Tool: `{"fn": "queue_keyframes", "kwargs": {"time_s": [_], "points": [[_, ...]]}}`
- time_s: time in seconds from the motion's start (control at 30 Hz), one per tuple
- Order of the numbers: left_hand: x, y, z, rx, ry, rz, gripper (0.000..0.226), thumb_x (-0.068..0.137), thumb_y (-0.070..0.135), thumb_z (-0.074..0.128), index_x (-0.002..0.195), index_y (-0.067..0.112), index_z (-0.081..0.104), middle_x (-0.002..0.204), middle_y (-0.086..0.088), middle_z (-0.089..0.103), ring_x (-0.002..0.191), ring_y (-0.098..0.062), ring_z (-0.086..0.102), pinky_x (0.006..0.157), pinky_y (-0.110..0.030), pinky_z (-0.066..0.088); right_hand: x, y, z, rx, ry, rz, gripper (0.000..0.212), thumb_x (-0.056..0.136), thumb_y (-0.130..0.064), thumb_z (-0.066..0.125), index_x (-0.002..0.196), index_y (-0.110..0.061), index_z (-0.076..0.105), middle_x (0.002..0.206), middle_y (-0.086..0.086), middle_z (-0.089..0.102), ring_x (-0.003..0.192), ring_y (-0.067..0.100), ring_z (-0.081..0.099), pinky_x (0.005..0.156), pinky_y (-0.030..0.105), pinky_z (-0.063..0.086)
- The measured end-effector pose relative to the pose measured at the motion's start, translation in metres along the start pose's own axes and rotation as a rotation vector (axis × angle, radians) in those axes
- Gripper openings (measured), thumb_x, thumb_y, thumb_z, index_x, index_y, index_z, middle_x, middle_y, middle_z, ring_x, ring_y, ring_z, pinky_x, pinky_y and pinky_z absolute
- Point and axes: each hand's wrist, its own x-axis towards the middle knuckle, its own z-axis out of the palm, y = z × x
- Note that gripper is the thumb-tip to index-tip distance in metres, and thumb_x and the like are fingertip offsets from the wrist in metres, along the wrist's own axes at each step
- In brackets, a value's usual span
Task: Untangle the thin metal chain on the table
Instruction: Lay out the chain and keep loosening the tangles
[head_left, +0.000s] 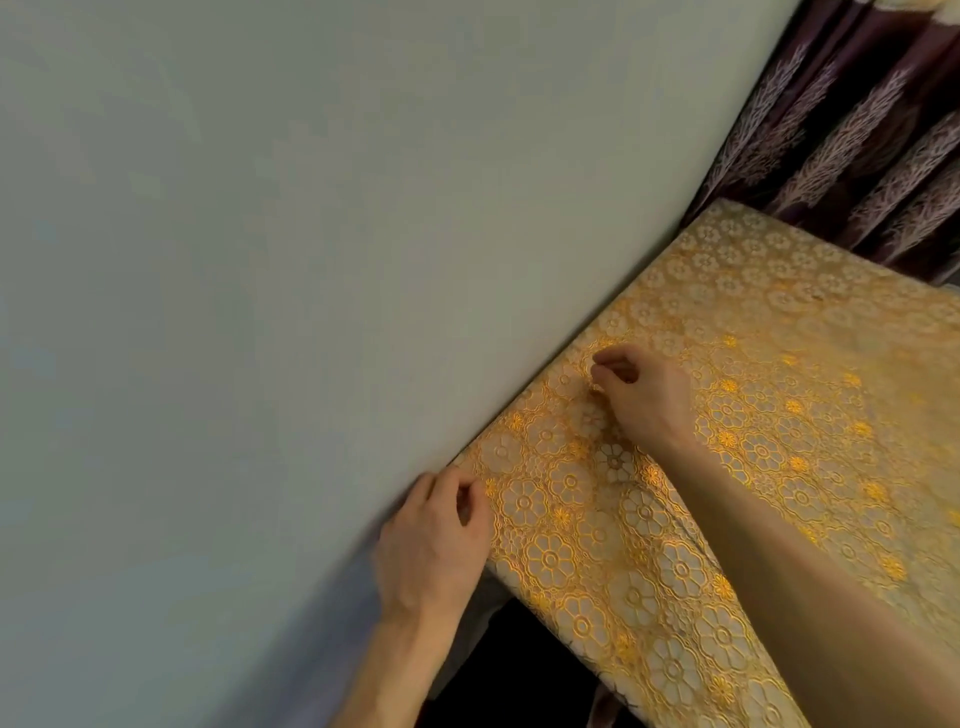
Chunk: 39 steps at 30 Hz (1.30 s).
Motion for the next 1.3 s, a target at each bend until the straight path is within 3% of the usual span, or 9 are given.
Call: {"fn": "queue_keyframes", "kwargs": {"time_s": [0.17,0.3,0.5,0.63,0.83,1.07,1.17,1.3], "points": [[-0.005,-0.002,0.007,0.049,0.081,0.053,0.008,0.086,0.027,0.075,0.084,0.027,0.067,0.084,0.010,0.063,0.058,-0.014,0.061,0.043,-0.019,0.035,0.004,0.006,0.006,-0.172,-0.052,-0.125,0.015,0.096,-0.022,0.066,0.110,-0.023,0.072,0.101,-0.005,0.073,0.094,0.016,0.067,0.093,0.043,0.054],[-0.007,-0.006,0.015,0.028,0.112,0.044,0.006,0.088,0.026,0.074,0.092,0.027,0.069,0.090,0.008,0.063,0.063,-0.016,0.064,0.045,-0.021,0.039,0.007,0.007,0.007,-0.238,-0.076,-0.207,0.017,0.096,-0.019,0.065,0.112,-0.017,0.071,0.107,-0.001,0.073,0.091,0.012,0.062,0.088,0.030,0.051],[-0.005,-0.005,0.012,0.035,0.111,0.062,0.007,0.085,0.025,0.076,0.091,0.028,0.072,0.091,0.011,0.065,0.066,-0.014,0.066,0.049,-0.018,0.036,0.013,0.014,0.004,-0.101,0.013,-0.071,0.019,0.097,-0.014,0.061,0.113,-0.019,0.071,0.102,-0.004,0.070,0.090,0.009,0.060,0.079,0.014,0.045],[-0.007,-0.010,0.015,0.049,0.121,0.084,0.004,0.089,0.027,0.072,0.093,0.028,0.072,0.093,0.011,0.064,0.069,-0.015,0.066,0.050,-0.019,0.037,0.012,0.019,0.006,-0.204,-0.014,-0.152,0.017,0.096,-0.023,0.063,0.109,-0.021,0.073,0.105,0.000,0.071,0.091,0.013,0.063,0.089,0.032,0.052],[-0.011,-0.015,0.015,0.061,0.110,0.130,0.011,0.093,0.029,0.067,0.101,0.027,0.074,0.098,0.007,0.066,0.072,-0.011,0.066,0.053,-0.013,0.033,0.003,0.025,0.007,-0.296,-0.039,-0.281,0.018,0.093,-0.024,0.067,0.106,-0.017,0.077,0.114,0.001,0.070,0.109,0.022,0.060,0.099,0.036,0.044],[-0.009,-0.015,0.009,0.040,-0.008,0.108,0.020,0.085,0.025,0.077,0.104,0.025,0.076,0.099,0.007,0.067,0.071,-0.012,0.068,0.054,-0.006,0.026,0.001,0.029,0.010,-0.369,-0.039,-0.298,0.020,0.097,-0.023,0.063,0.111,-0.014,0.076,0.115,0.003,0.073,0.110,0.027,0.061,0.099,0.036,0.041],[-0.010,-0.015,0.007,0.024,-0.057,0.103,0.021,0.087,0.026,0.074,0.108,0.026,0.074,0.101,0.006,0.066,0.071,-0.013,0.067,0.047,-0.010,0.035,-0.004,0.021,0.003,-0.333,-0.079,-0.245,0.025,0.100,-0.022,0.059,0.119,-0.015,0.073,0.122,0.003,0.071,0.115,0.024,0.062,0.104,0.036,0.043],[-0.010,-0.016,0.004,-0.008,-0.080,0.112,0.028,0.089,0.026,0.072,0.117,0.026,0.069,0.104,0.004,0.061,0.073,-0.017,0.067,0.046,-0.027,0.053,-0.034,0.009,-0.029,-0.191,-0.085,-0.061,0.029,0.099,-0.024,0.059,0.126,-0.020,0.067,0.123,-0.002,0.068,0.106,0.011,0.061,0.093,0.027,0.046]]}}
